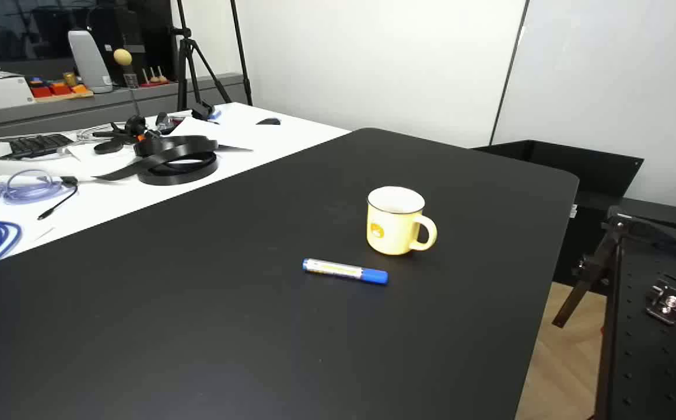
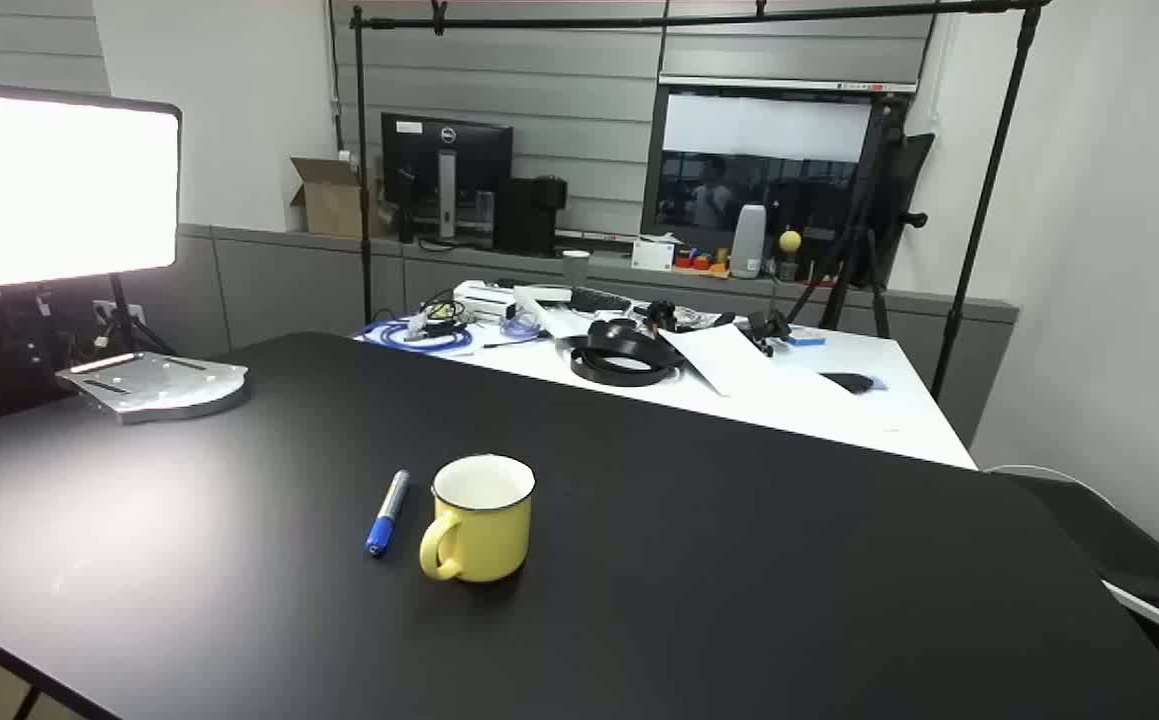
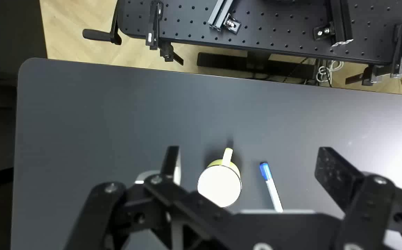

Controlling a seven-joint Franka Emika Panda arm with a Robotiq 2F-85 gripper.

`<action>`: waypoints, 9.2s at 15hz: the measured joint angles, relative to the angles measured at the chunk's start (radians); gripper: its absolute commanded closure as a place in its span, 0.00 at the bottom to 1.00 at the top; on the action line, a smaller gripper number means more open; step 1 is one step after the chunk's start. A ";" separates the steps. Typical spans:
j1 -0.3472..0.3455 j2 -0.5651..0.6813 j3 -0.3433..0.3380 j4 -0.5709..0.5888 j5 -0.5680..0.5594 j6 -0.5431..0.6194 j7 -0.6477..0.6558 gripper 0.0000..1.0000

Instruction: Put the blue marker inside the yellow mug

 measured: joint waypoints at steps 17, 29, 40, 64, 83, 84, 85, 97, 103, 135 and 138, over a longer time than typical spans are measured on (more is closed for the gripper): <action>0.005 0.036 -0.004 0.001 -0.001 0.058 -0.003 0.00; 0.087 0.612 0.061 0.207 -0.049 0.306 -0.023 0.00; 0.092 0.664 0.064 0.100 -0.043 0.617 0.044 0.00; 0.100 0.912 0.046 -0.045 -0.006 1.017 0.071 0.00; 0.077 1.124 -0.001 0.106 -0.027 0.936 -0.104 0.54; 0.077 1.132 -0.003 0.115 -0.033 0.929 -0.104 0.62; 0.077 1.140 -0.003 0.123 -0.041 0.923 -0.104 0.67; 0.113 1.079 -0.013 0.153 -0.098 0.866 -0.093 0.95; 0.119 0.876 -0.013 0.150 -0.099 0.572 -0.057 0.95; -0.076 0.952 -0.093 0.211 0.164 0.310 0.023 0.95; -0.077 0.963 -0.093 0.244 0.189 0.310 0.023 0.79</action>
